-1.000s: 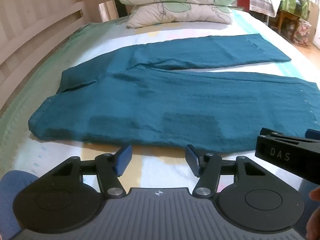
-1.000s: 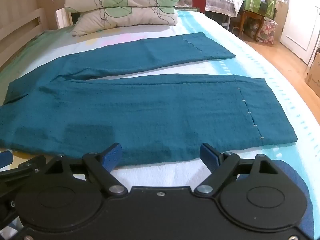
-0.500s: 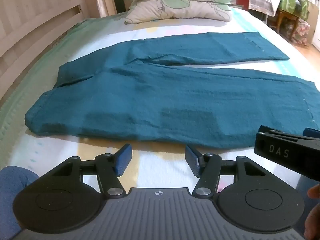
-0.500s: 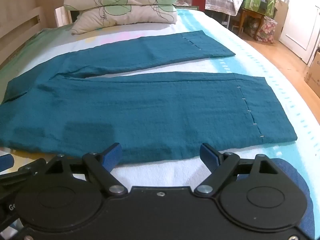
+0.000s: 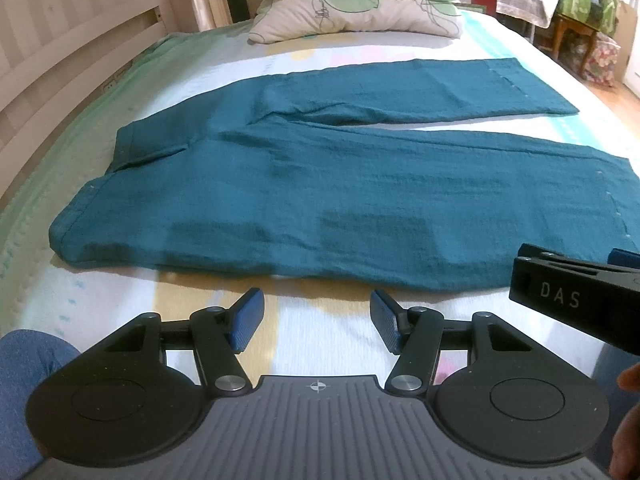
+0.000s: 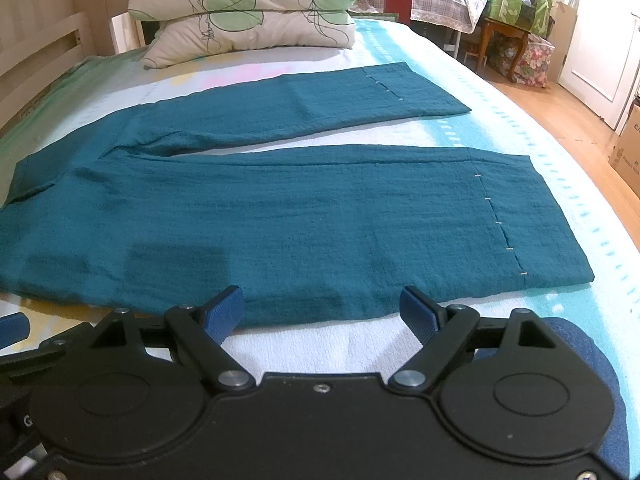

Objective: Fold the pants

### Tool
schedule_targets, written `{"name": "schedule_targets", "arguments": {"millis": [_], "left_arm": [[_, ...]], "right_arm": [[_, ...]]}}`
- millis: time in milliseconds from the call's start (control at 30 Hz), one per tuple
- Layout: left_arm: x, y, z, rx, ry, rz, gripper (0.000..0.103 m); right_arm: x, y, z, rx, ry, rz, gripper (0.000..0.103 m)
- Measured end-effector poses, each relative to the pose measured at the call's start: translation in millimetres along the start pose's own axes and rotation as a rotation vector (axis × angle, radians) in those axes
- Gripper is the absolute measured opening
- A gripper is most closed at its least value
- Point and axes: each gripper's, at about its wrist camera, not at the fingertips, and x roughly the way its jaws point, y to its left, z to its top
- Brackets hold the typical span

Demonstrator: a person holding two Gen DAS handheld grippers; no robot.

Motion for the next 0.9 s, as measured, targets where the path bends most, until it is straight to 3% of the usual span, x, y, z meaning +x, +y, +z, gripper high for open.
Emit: {"name": "schedule_targets", "arguments": {"millis": [900], "left_arm": [[0.9, 0.1, -2.7, 0.002, 0.008, -0.001, 0.058]], "right_arm": [[-0.4, -0.5, -0.2, -0.001, -0.002, 0.000, 0.086]]}}
